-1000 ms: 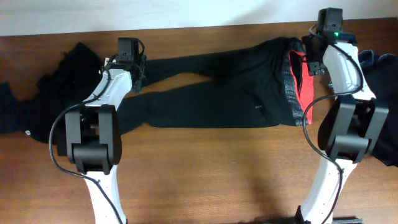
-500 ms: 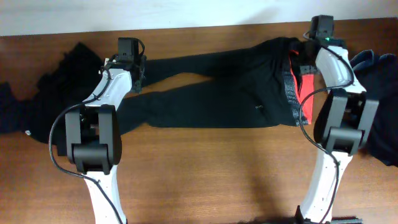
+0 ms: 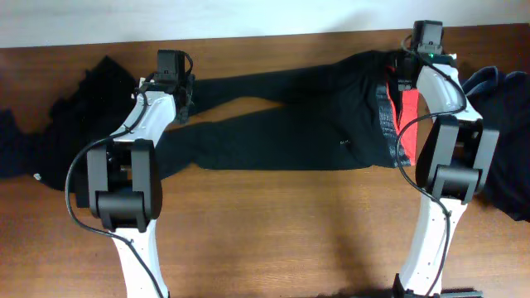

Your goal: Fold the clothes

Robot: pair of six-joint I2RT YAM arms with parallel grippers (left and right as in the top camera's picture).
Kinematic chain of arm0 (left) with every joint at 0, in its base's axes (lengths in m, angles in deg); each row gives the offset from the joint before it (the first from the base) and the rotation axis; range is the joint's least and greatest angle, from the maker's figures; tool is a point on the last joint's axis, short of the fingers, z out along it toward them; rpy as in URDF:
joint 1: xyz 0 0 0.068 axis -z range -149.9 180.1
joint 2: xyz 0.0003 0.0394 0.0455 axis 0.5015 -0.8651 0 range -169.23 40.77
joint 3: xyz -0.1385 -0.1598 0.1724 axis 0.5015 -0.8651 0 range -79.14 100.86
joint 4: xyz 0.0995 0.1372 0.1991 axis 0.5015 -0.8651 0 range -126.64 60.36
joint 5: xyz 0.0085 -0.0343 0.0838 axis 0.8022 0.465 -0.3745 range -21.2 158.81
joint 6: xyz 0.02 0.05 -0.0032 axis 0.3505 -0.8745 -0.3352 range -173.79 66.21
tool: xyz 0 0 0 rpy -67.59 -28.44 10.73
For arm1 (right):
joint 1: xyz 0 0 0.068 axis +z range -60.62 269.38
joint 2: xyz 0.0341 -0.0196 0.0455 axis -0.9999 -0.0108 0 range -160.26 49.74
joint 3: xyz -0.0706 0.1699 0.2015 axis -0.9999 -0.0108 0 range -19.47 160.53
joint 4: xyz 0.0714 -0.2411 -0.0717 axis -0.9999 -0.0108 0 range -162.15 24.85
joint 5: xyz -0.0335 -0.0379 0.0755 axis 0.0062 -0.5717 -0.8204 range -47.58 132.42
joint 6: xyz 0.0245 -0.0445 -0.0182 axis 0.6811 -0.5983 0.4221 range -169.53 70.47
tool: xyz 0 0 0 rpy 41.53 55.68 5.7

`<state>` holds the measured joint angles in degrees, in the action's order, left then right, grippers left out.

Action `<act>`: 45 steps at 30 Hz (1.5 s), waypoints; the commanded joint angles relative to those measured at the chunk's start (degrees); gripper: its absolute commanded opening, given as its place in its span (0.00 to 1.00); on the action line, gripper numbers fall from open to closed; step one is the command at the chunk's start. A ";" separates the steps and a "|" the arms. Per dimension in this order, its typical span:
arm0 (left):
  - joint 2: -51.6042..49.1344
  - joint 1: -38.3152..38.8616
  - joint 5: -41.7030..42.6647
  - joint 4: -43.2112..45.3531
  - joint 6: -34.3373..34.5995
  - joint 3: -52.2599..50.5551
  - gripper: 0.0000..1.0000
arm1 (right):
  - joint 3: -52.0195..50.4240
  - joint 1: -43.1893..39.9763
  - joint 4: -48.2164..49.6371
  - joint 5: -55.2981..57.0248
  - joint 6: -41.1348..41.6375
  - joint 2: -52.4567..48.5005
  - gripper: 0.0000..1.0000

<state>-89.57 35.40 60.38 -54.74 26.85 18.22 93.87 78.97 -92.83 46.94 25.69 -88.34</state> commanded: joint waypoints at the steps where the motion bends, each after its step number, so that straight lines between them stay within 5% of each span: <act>1: -1.11 0.11 -0.66 -1.11 -0.59 -0.02 0.87 | 0.07 0.15 2.64 2.56 -9.31 -1.16 0.04; 3: -1.11 0.24 -0.68 -1.11 -0.59 -0.02 0.87 | 0.09 0.15 2.43 2.23 -11.56 -1.16 0.06; 8: -1.11 0.24 -1.62 -1.18 -0.61 -0.02 0.87 | 0.09 0.04 0.07 -0.87 -12.85 -1.16 0.48; 18: -1.11 0.28 -2.38 -2.40 -0.59 -0.02 0.87 | 0.09 -2.91 -1.25 -10.23 -12.85 -1.16 0.57; 39: -1.11 0.33 -2.38 -4.11 -0.59 -0.02 0.87 | 0.07 -3.48 1.64 -5.38 -12.85 -3.78 0.56; 41: -1.11 0.33 -2.40 -4.11 -0.59 -0.02 0.87 | 0.07 -3.48 2.08 -5.38 -12.87 -4.17 0.48; 43: -1.11 0.33 -2.45 -4.11 -0.59 -0.02 0.87 | 0.07 -3.48 2.54 -5.35 -12.94 -4.17 0.26; 45: -1.11 0.33 -2.60 -4.11 -0.59 -0.02 0.87 | 0.07 -3.48 3.98 -5.51 -14.64 -4.15 0.16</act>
<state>-89.57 35.73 58.65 -57.52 26.85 18.71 93.87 75.34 -90.31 41.04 13.19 -92.03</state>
